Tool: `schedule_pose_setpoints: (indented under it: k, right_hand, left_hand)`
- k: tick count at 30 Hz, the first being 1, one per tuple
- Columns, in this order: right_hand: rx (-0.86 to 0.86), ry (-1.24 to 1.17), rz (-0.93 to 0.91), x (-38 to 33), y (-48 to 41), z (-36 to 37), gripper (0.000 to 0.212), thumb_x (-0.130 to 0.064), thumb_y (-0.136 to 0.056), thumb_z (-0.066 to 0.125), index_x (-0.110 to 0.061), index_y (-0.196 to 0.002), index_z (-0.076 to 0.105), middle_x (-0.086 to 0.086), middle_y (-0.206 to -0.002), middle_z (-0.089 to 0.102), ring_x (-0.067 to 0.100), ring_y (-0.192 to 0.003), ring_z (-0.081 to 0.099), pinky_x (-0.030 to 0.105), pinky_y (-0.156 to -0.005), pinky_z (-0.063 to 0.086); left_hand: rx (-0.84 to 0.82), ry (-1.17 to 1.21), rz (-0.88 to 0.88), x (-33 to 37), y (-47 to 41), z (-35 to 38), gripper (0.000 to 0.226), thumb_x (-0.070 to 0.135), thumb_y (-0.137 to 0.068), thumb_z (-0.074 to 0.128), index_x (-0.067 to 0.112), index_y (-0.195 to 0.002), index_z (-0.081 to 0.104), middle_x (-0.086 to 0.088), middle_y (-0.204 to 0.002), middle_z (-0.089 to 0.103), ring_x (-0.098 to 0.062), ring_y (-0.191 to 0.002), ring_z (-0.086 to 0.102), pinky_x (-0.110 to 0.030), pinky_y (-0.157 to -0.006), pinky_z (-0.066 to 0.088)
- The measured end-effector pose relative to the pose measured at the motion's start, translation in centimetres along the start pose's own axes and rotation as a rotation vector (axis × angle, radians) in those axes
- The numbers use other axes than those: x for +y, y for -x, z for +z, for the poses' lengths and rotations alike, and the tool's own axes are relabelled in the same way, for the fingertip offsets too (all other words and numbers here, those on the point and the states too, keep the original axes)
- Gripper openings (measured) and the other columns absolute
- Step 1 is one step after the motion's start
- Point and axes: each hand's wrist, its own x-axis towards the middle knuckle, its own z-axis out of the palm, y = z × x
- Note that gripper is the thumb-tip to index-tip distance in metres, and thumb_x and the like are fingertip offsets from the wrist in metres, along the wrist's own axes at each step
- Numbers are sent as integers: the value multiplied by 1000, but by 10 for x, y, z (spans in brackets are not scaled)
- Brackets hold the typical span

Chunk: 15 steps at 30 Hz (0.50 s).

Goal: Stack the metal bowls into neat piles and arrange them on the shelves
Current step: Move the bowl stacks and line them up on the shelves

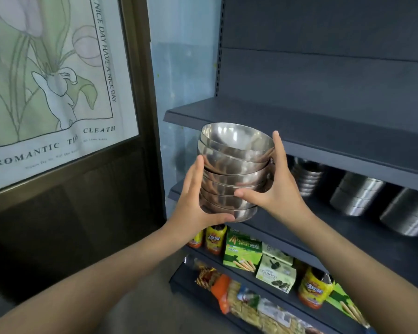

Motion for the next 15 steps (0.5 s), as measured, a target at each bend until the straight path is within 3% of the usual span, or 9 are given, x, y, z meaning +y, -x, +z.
schedule_pose_setpoints:
  k: [3, 9, 15]
  right_hand:
    - [-21, 16, 44, 26, -20, 17, 122, -59, -53, 79, -55, -136, -10, -10, -155, 24, 3, -140, 28, 39, -115, 31]
    - [-40, 1, 79, 96, -57, 53, 121, -66, -49, 79, -68, -132, -9, -5, -157, 20, 6, -143, 25, 42, -116, 30]
    - [-65, -17, 143, 161, -79, 90, 119, -76, -46, 74, -71, -129, -12, -4, -156, 22, 9, -142, 27, 43, -114, 33]
  left_hand:
    - [-11, -20, -52, -30, -14, -2, 111, 68, -52, 74, 75, -123, -11, 12, -154, 2, -8, -144, 10, -49, -113, 28]
    - [-52, -31, -138, -105, -42, 2, 111, 69, -52, 72, 74, -124, -13, 28, -147, -4, -8, -144, 5, -51, -113, 28]
    - [-94, -12, -182, -181, -62, 10, 113, 69, -51, 74, 73, -125, -11, 15, -153, -4, -12, -145, 6, -52, -112, 29]
